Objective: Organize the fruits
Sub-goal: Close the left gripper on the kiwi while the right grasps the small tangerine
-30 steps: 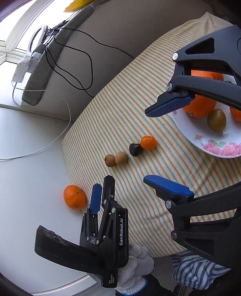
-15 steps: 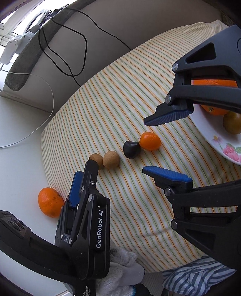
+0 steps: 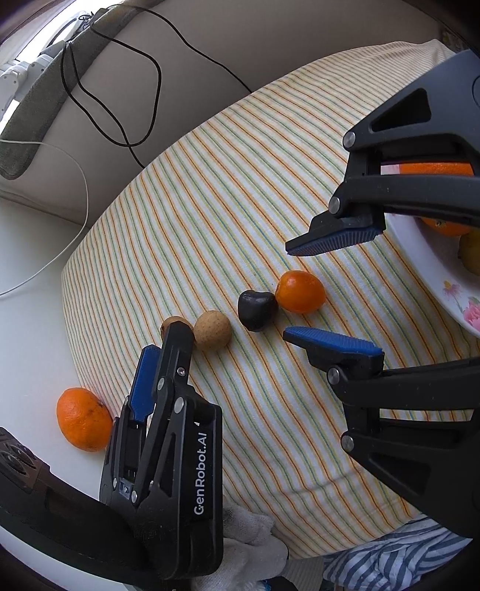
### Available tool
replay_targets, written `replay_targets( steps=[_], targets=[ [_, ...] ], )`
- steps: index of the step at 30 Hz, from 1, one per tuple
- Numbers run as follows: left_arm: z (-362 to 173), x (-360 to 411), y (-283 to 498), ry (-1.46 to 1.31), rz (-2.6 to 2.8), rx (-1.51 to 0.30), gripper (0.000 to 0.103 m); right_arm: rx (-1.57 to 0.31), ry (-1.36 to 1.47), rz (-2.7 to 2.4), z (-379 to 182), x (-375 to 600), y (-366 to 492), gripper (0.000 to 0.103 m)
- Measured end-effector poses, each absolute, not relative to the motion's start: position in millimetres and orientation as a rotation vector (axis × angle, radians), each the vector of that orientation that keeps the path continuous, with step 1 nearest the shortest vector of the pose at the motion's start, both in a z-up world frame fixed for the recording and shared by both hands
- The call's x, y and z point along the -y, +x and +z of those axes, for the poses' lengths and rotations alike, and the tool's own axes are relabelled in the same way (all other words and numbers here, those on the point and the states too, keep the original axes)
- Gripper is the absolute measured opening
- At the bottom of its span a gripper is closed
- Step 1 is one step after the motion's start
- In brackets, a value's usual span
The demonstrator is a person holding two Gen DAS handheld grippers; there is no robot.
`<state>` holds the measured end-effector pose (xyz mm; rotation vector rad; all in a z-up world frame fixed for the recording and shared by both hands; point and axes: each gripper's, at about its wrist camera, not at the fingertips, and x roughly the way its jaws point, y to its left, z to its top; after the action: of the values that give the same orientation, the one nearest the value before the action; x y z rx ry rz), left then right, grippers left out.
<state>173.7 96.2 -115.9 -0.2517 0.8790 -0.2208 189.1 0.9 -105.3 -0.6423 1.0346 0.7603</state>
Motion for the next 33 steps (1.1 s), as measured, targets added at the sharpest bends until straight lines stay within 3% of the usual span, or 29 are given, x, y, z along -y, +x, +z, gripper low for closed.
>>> replay_targets(
  steps=[9,33],
  targets=[
    [-114,-95,176,-0.248,-0.233,-0.878,0.022,-1.049,-0.643,0.757,-111,-4,191,0.025],
    [-101,-102,154,-0.255,-0.187,-0.820,0.020,-0.992,-0.578,0.760,-84,11,166,0.024]
  ],
)
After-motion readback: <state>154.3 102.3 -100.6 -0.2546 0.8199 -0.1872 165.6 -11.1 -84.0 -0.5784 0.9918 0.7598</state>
